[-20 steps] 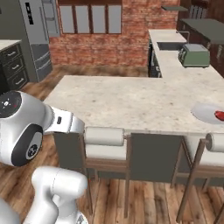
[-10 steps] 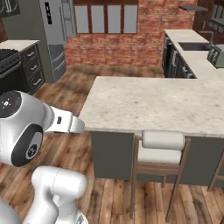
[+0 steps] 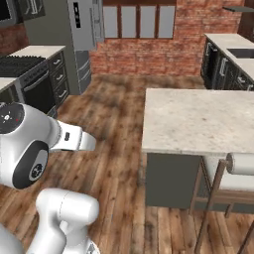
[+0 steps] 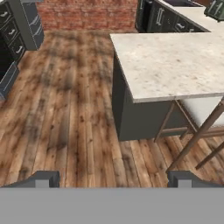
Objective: Take the cheese, steak, and garlic from the fridge and place them on the plate on the dining counter to create an appetizer plate.
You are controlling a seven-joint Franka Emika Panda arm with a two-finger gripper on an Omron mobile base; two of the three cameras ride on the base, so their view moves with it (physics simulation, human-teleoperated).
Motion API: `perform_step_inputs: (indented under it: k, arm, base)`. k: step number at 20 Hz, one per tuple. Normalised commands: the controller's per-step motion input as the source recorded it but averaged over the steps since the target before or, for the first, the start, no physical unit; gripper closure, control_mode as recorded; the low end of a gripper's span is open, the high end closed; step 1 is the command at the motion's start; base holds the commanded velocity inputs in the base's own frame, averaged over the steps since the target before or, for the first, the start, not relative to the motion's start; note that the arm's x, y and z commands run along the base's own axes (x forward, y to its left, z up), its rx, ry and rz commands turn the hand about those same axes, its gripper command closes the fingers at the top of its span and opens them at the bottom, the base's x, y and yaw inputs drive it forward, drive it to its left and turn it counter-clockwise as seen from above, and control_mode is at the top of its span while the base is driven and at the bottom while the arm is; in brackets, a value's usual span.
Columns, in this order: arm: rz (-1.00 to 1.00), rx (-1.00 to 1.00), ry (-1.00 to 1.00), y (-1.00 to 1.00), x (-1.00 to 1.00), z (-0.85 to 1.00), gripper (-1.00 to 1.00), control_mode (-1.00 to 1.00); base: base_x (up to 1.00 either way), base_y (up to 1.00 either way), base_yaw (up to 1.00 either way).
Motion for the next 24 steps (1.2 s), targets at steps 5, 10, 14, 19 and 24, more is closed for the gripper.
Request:
perform_step_inputs:
  k: [5, 10, 14, 19, 24]
  arm:
    - [0.00, 0.00, 0.00, 0.00, 0.00, 0.00, -1.00, 1.00]
    - [0.00, 0.00, 0.00, 0.00, 0.00, 0.00, -1.00, 1.00]
    - [0.00, 0.00, 0.00, 0.00, 0.00, 0.00, -1.00, 1.00]
    - [0.00, 0.00, 0.00, 0.00, 0.00, 0.00, -1.00, 1.00]
    - [0.00, 0.00, 0.00, 0.00, 0.00, 0.00, -1.00, 1.00]
  base:
    - [0.35, 1.00, 0.10]
    - [0.59, 1.00, 0.14]
    - [1.00, 0.72, 0.08]
    - [1.00, 0.06, 0.00]
    - [1.00, -0.10, -0.07]
